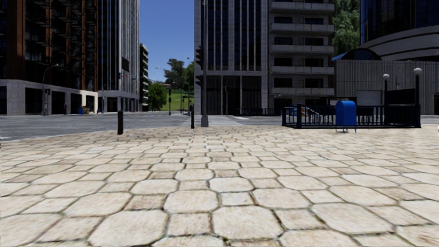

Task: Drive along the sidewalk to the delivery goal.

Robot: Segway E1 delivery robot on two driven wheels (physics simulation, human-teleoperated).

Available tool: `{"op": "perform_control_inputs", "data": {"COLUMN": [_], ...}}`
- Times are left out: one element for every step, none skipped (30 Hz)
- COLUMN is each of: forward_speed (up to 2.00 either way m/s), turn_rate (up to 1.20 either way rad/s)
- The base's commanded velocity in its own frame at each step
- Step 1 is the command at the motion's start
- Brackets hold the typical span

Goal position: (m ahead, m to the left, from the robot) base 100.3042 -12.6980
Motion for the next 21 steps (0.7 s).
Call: {"op": "perform_control_inputs", "data": {"forward_speed": [2.00, 2.00, 2.00, 2.00, 2.00, 2.00, 2.00, 2.00, 2.00, 2.00, 2.00, 2.00, 2.00, 2.00, 2.00, 2.00, 2.00, 2.00, 2.00, 2.00, 2.00], "turn_rate": [-0.27, -0.27, -0.27, -0.27, -0.27, -0.27, -0.27, -0.27, -0.27, -0.27, -0.27, -0.27, -0.27, -0.27, -0.27, -0.27, -0.27, -0.27, -0.27, -0.27, -0.27]}}
